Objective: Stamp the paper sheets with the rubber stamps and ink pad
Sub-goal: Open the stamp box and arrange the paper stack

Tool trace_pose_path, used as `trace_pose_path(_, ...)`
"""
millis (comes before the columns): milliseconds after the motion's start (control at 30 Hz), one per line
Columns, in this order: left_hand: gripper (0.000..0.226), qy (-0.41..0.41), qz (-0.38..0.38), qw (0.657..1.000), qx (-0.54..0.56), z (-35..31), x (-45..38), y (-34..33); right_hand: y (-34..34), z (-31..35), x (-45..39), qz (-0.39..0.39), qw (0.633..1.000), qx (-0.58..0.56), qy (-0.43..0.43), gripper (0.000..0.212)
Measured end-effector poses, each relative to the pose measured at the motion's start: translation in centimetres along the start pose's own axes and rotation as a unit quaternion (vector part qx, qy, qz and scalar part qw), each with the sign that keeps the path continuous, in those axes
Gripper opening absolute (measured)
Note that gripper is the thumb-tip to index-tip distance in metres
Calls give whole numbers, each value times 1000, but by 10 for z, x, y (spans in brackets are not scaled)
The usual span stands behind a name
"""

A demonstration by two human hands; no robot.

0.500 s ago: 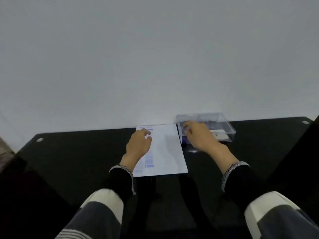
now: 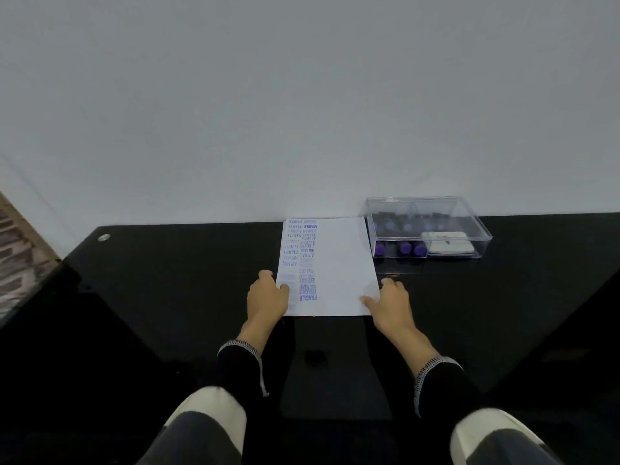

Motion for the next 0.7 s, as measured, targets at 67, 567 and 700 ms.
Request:
trace_pose_path(67,45,29,13,999,14,-2,-4,1,-2,-2,-3,5,1000,-9,-13,44)
trace_pose_path(567,9,-49,45,997,38,28,33,0,1,-9,19,2,999,-50,17,41)
trace_pose_path(700,42,-62,-70,990,-110,35,64,-5,0,-11,34,26,998,-29,48,43)
Point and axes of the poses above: each hand's wrist, its own x-axis away from the middle knuckle, its own y-axis out of the back of the hand, z = x × y, the point moved 1 cm from there along -x, towards the middle knuckle, and after that the axes turned 3 degrees about z, right-handed, at the moved point
